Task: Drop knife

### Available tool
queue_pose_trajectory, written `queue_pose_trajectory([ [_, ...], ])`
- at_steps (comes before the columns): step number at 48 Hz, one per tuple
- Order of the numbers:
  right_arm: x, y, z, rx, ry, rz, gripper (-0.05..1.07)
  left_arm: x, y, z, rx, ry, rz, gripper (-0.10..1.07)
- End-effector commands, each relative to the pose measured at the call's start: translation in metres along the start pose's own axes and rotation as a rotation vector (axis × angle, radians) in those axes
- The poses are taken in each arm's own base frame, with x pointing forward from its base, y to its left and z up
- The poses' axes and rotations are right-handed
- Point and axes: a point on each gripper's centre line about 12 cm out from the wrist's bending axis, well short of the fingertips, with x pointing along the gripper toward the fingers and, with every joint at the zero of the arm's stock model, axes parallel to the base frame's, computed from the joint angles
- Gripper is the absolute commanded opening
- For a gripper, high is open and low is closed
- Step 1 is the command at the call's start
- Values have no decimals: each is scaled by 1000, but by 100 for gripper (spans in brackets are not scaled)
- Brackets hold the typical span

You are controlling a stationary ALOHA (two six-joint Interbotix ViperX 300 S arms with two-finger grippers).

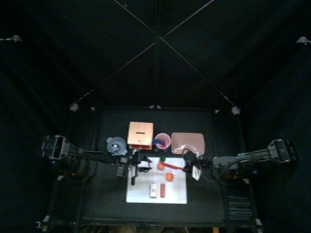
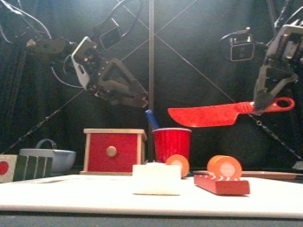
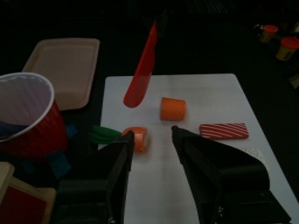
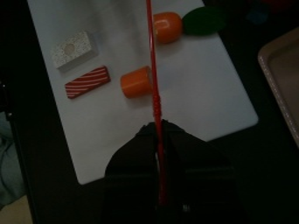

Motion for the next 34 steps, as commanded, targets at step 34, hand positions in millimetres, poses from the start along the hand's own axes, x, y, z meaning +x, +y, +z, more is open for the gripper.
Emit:
queue_pose_trajectory([
  [34,-36,-33,-48,131,52,-27,22,-3,8,11,16,-36,13,78],
])
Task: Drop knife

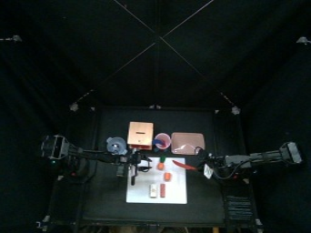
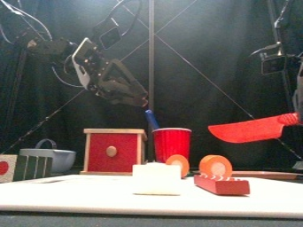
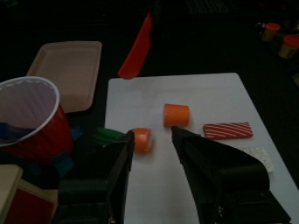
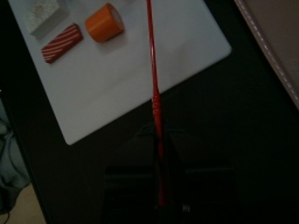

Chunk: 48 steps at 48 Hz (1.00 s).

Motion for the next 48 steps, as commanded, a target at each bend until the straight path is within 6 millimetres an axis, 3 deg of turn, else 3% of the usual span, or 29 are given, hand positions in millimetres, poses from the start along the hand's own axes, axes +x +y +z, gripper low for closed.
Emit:
queue_pose_trajectory([
  [1,-2,-1,1,11,-4,-6,22,-2,4,10,-4,-32,10,78],
  [22,-3,-13,-6,62,41,-59,22,-3,5,9,-17,-30,16,78],
  [31,-3,-14,-8,81,66,-66,27,-3,5,7,-16,-26,16,78],
  [38,-4,-19,-10,132,90,-90,44,-3,5,7,-19,-24,16,79],
  [48,-5,-23,-9,132,83,-114,78,-3,4,8,-28,-26,17,78],
])
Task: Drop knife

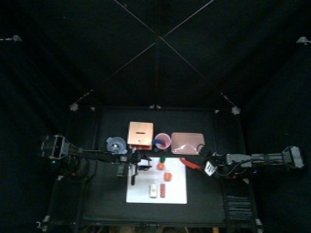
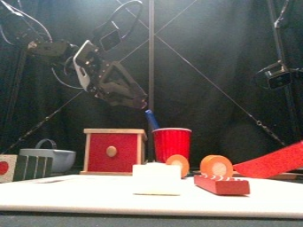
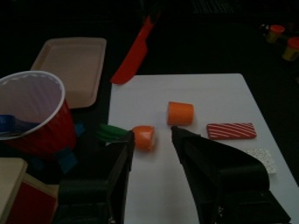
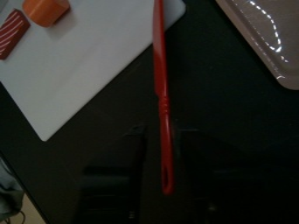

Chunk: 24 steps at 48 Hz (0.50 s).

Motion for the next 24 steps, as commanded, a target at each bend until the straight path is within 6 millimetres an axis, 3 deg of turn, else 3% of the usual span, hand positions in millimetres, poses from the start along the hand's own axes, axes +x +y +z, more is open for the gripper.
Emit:
queue_pose_trajectory([
  [1,-2,1,4,-4,-17,-1,80,-2,0,10,-5,-31,3,78],
  [9,-4,1,5,-4,-28,2,95,-2,1,12,-8,-35,4,78],
  [24,-18,12,26,-84,-205,75,95,-1,-2,14,-40,-40,6,78],
])
